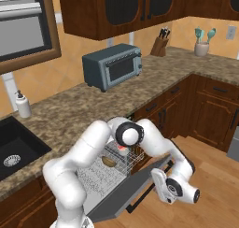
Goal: Pick up the cup and bowl from the counter, place them in the dishwasher, and close the dishwasher door.
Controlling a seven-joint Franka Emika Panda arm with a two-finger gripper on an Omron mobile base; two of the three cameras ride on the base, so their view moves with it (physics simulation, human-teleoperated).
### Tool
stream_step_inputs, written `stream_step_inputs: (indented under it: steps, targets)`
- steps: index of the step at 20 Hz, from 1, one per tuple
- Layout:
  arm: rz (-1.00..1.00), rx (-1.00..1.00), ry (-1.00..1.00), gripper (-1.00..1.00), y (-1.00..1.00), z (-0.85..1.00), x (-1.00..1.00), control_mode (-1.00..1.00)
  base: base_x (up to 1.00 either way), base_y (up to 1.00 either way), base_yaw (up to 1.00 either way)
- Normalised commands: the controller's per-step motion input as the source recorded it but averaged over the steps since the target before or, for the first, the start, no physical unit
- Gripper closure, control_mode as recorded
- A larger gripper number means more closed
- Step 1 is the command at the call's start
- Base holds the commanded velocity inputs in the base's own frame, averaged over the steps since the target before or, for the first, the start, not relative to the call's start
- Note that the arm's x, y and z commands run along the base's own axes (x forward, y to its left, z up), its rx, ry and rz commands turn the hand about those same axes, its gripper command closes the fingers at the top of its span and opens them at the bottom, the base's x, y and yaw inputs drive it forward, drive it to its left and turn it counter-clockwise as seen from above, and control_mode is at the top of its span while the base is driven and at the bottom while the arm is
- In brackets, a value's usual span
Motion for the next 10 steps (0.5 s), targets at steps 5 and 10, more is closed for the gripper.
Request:
stream_step_inputs:
  steps: [5, 10]
  targets:
    - [0.04, 0.23, 0.00, -1.00, 0.00, -0.74, 0.29, -1.00, 0.00, 0.00, 0.00]
    - [0.03, 0.10, -0.07, -1.00, -0.04, -0.54, 0.34, -1.00, 0.00, 0.00, 0.00]
